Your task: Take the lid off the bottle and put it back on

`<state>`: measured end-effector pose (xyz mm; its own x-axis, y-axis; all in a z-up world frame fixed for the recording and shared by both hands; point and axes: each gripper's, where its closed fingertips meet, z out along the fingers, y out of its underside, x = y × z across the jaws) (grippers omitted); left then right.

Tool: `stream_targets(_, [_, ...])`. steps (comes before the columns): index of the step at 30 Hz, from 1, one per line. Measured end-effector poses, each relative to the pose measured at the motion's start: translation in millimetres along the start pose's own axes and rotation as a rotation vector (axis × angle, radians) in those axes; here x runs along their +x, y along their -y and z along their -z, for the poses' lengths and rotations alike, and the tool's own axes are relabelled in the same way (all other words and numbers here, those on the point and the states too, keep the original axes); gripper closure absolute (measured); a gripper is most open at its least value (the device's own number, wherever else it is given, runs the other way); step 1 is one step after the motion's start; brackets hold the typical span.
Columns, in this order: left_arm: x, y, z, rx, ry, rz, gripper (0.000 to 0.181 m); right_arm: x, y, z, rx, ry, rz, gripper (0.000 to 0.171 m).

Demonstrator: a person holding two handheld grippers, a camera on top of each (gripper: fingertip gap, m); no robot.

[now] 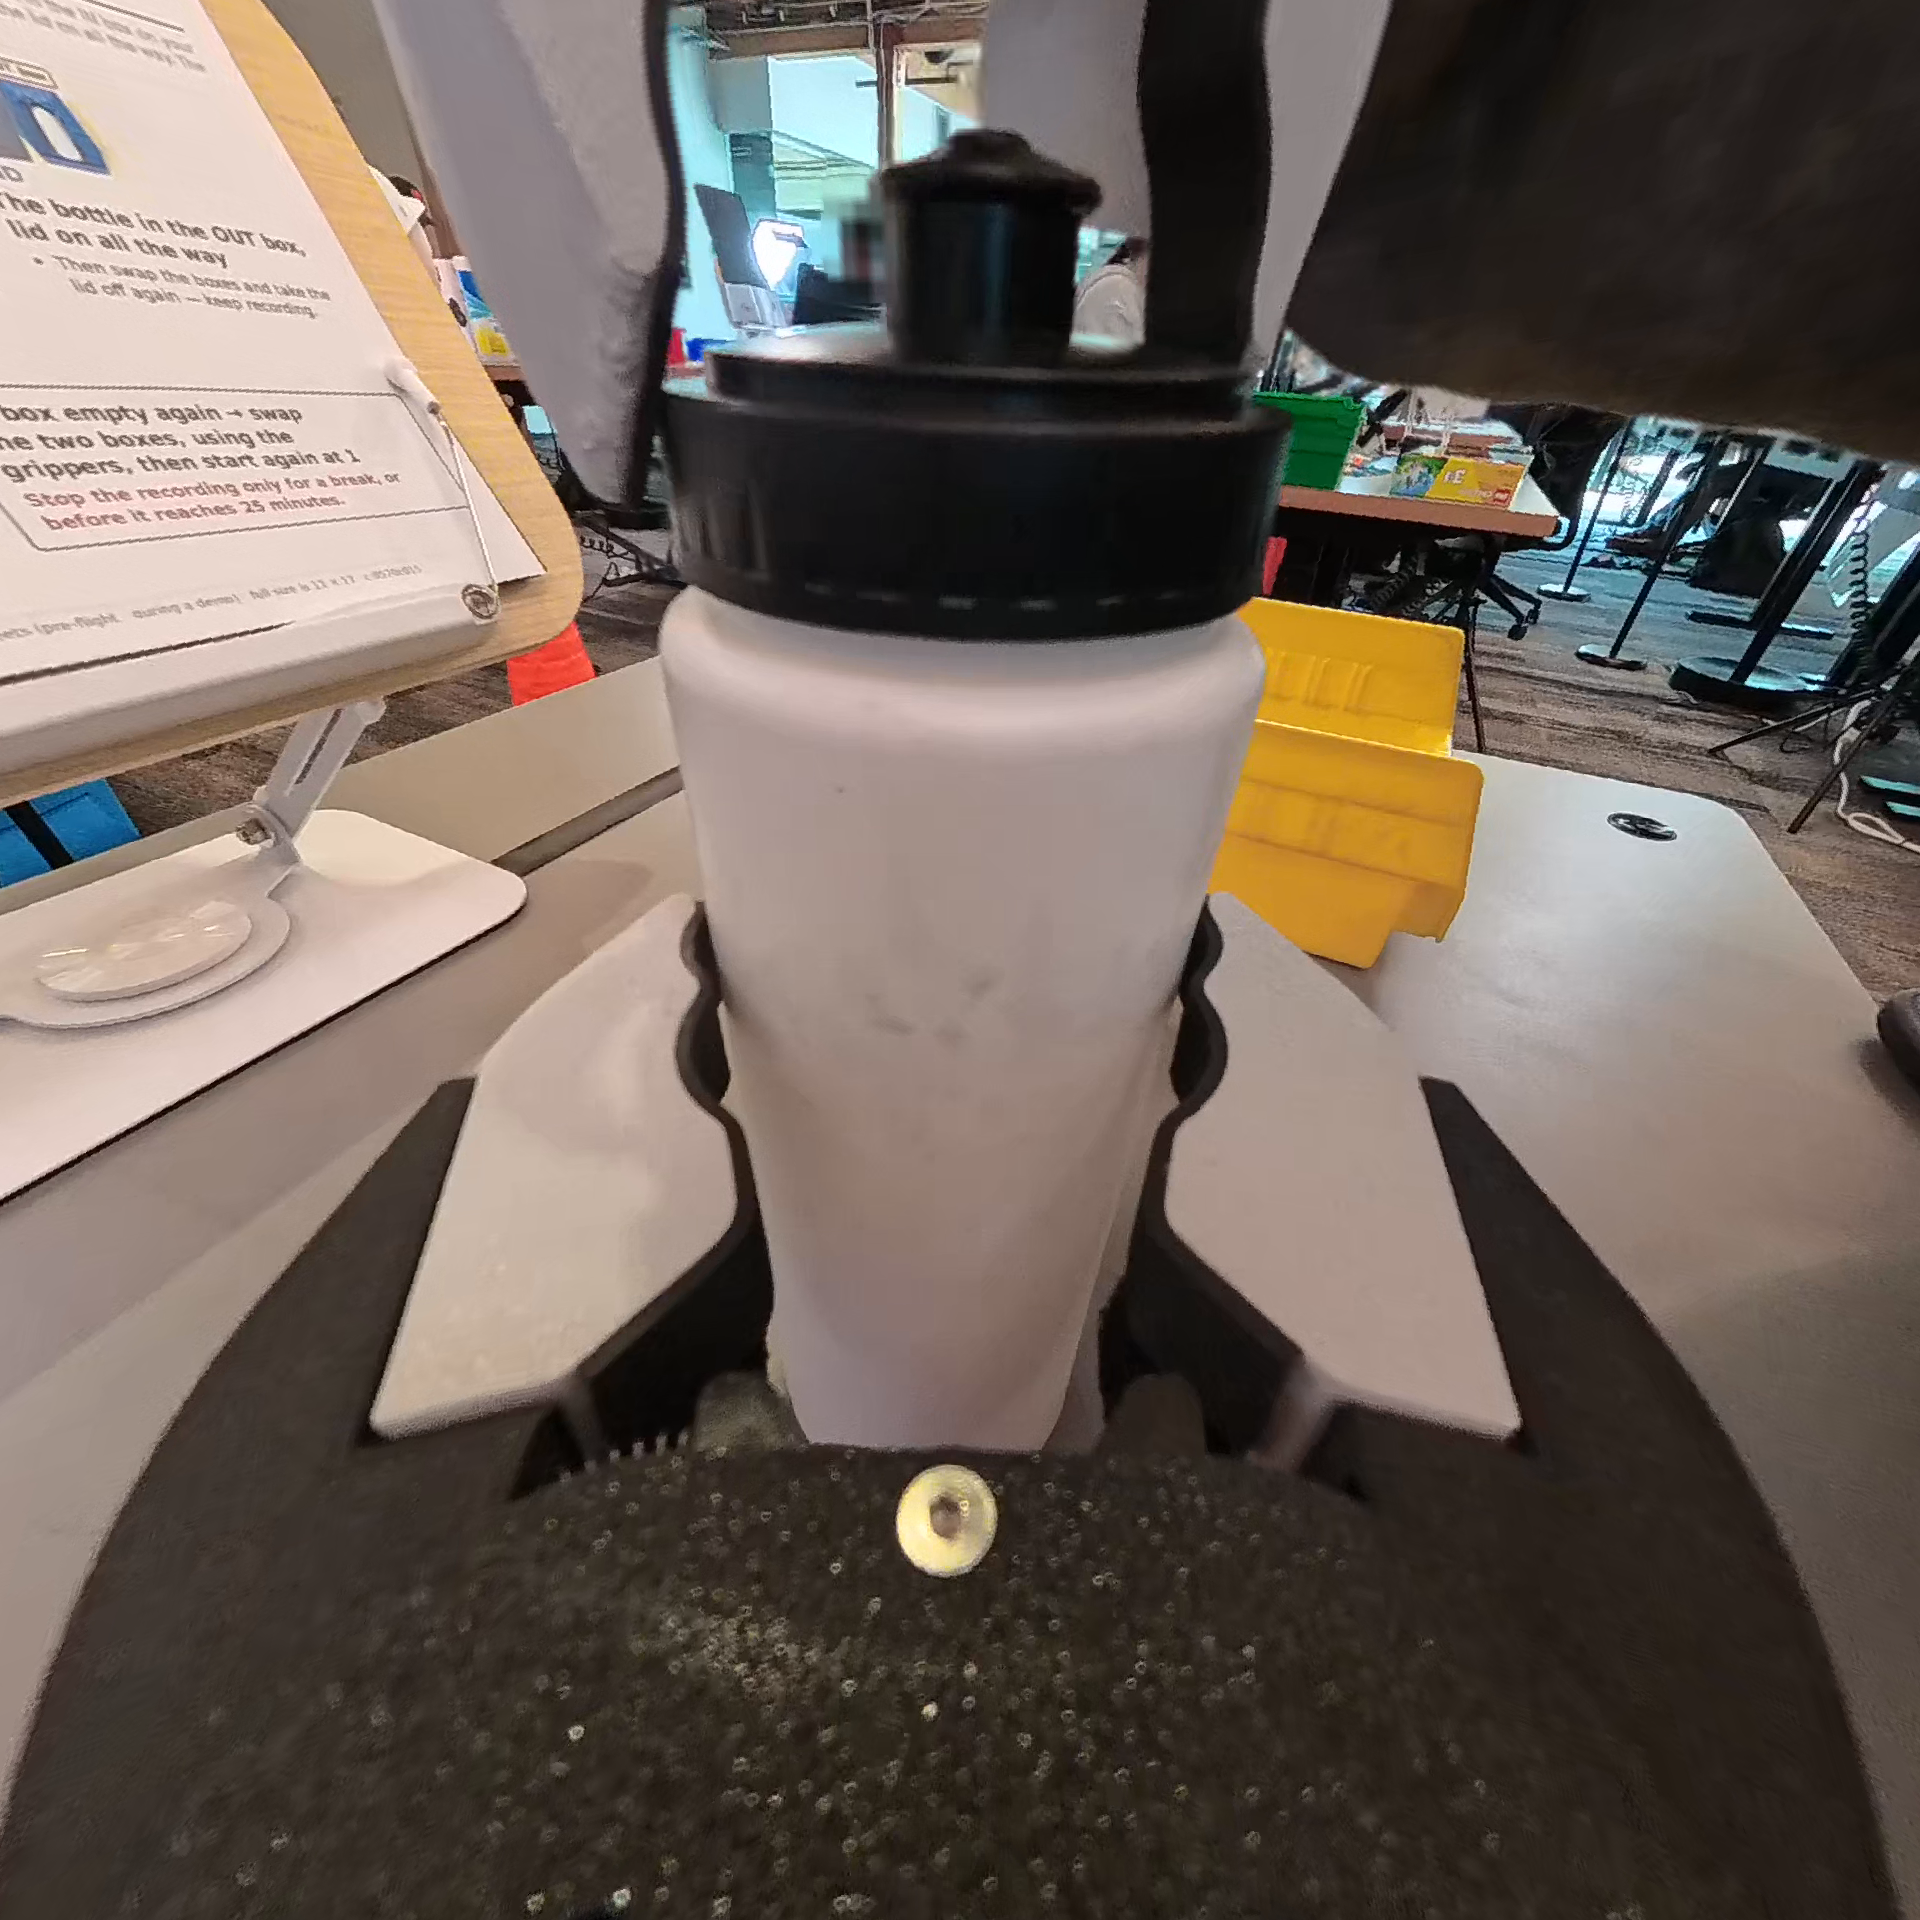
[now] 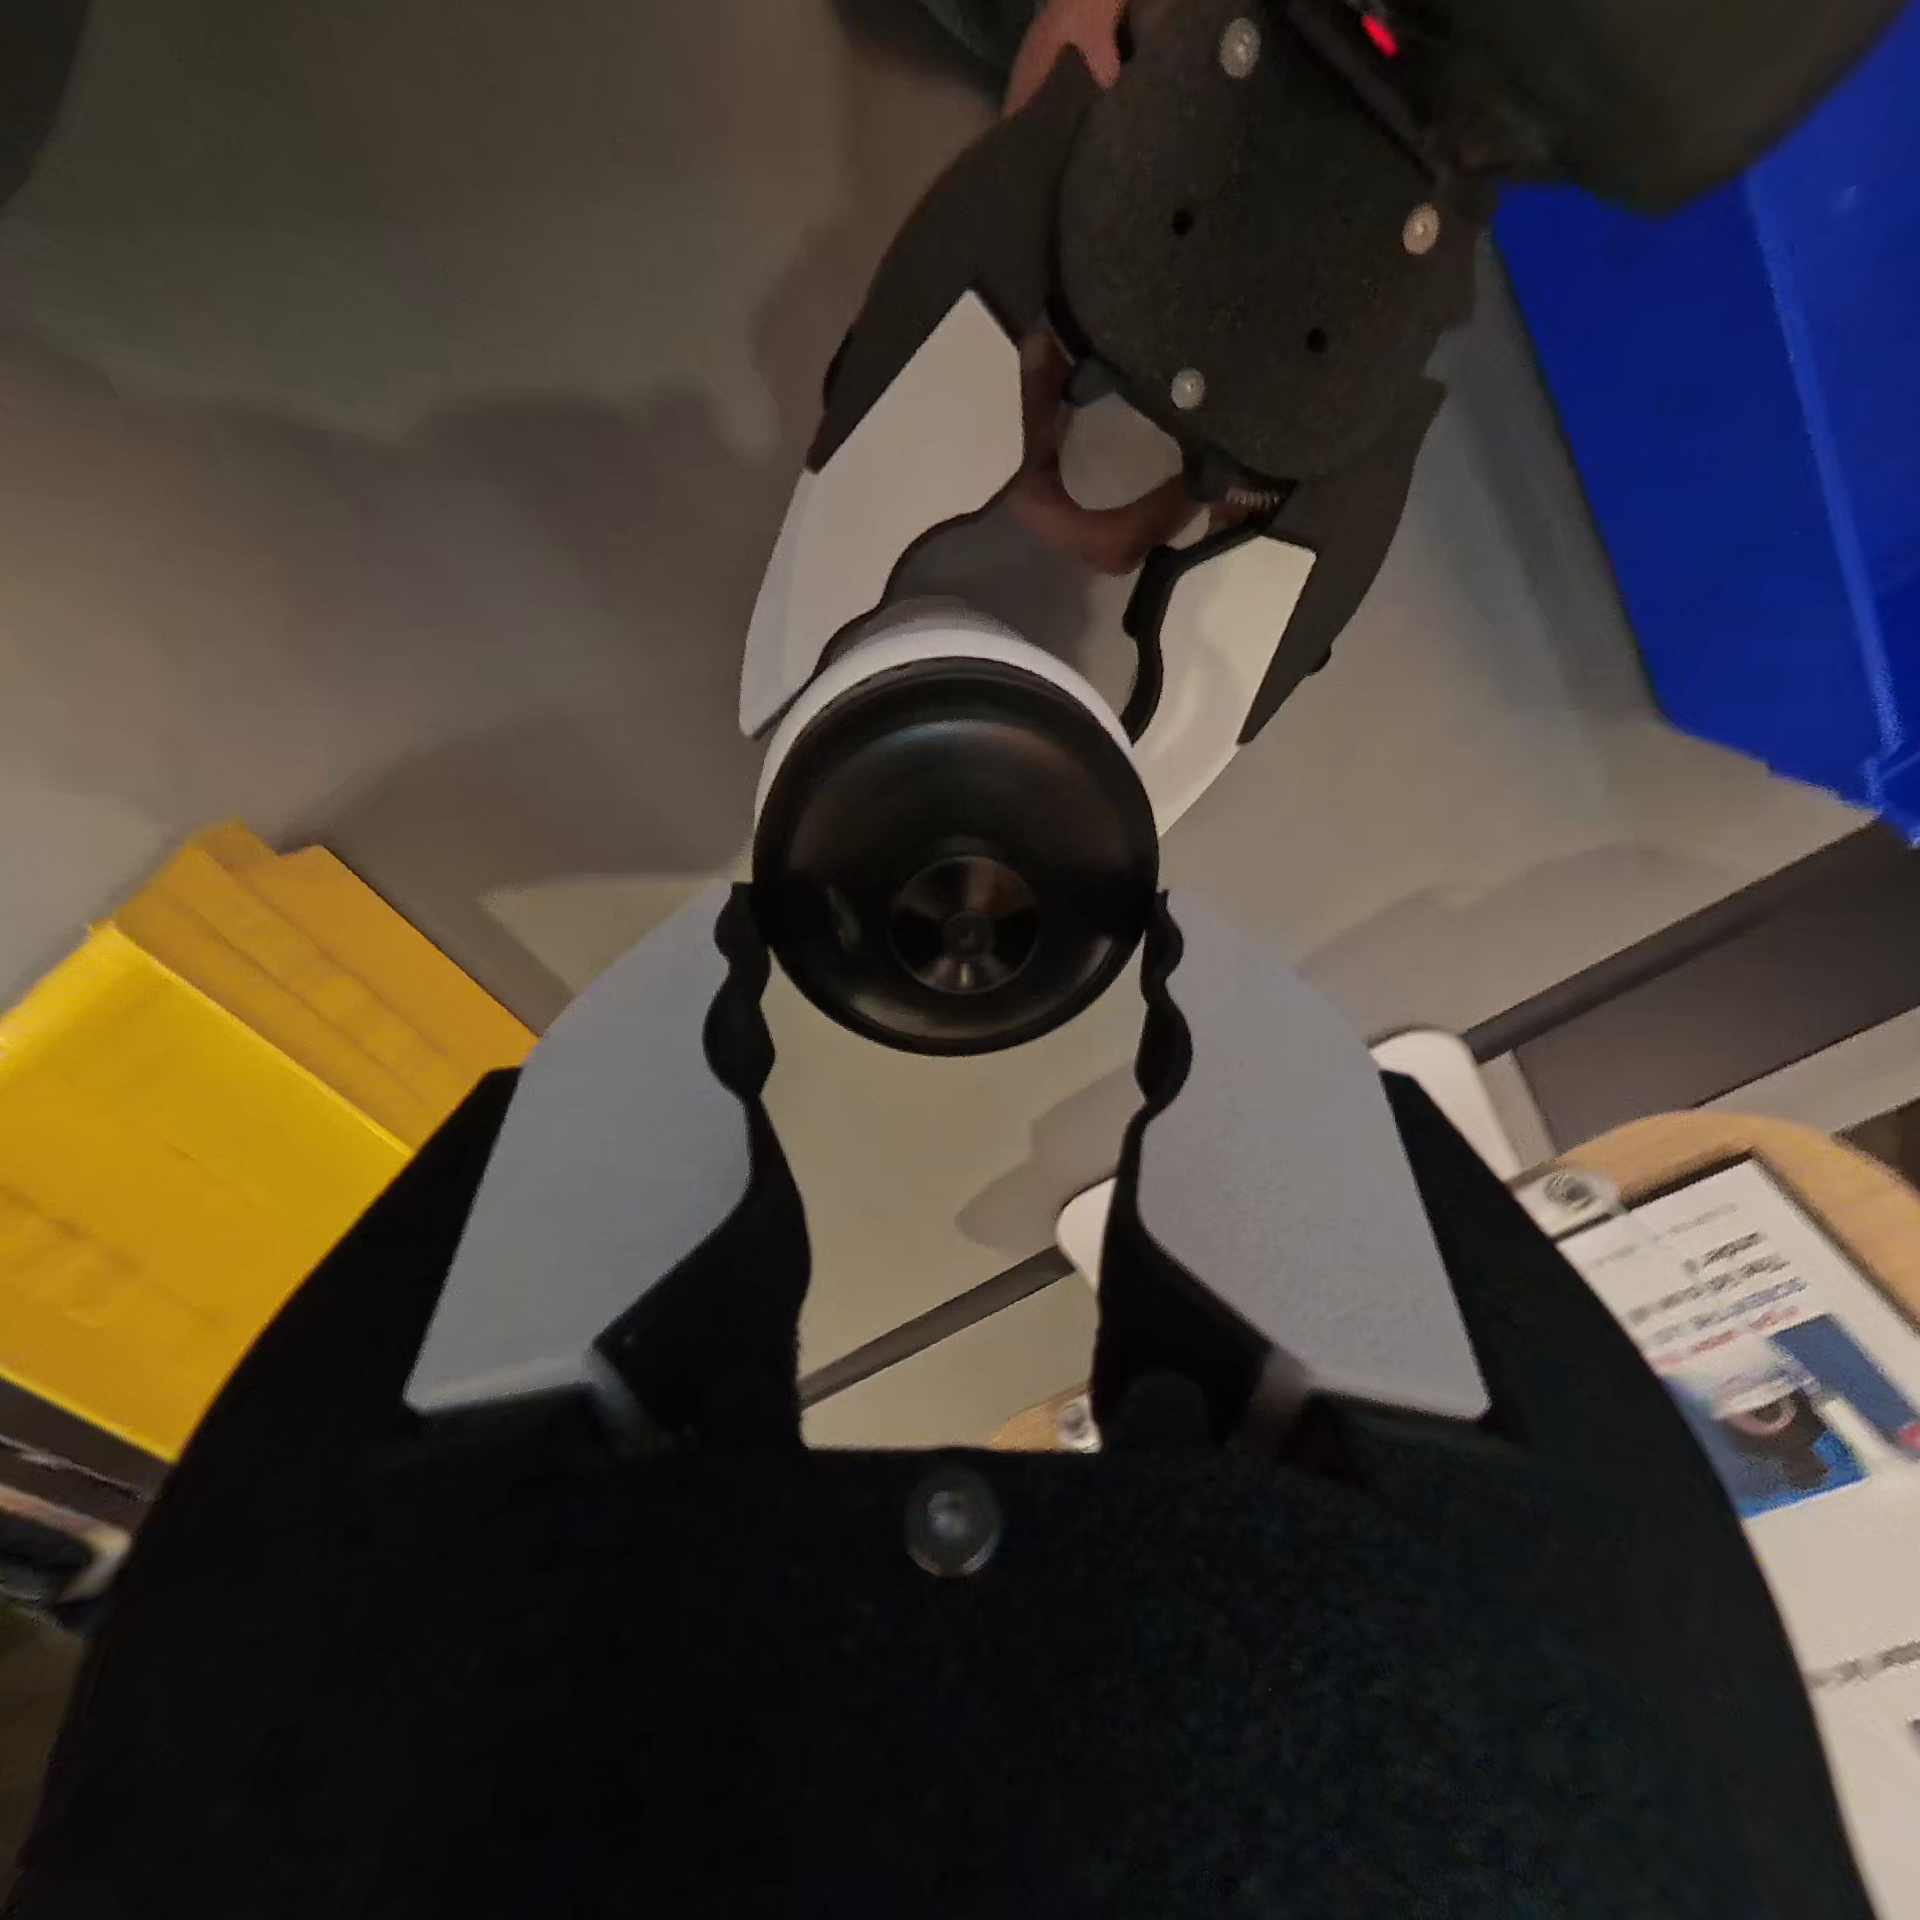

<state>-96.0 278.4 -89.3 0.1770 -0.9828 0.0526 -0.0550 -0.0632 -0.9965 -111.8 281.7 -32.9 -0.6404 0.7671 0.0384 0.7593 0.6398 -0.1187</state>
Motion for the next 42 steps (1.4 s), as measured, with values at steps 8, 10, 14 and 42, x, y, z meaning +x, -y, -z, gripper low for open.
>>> stream_targets(8, [1,-1,-1,-0.019,0.038,-0.014,0.097,-8,-2,1,-0.230,-0.013,-0.524,0.102])
stream_targets(10, [1,-1,0,-0.021,0.053,-0.012,0.097,-11,-2,1,-0.265,-0.026,-0.650,0.102])
stream_targets(14, [-2,-1,0,-0.023,0.087,-0.005,0.097,-11,1,0,-0.228,-0.038,-1.000,0.102])
stream_targets(42, [-2,-2,1,-0.025,0.070,-0.042,0.097,-10,18,27,-0.068,-0.151,-1.068,0.054])
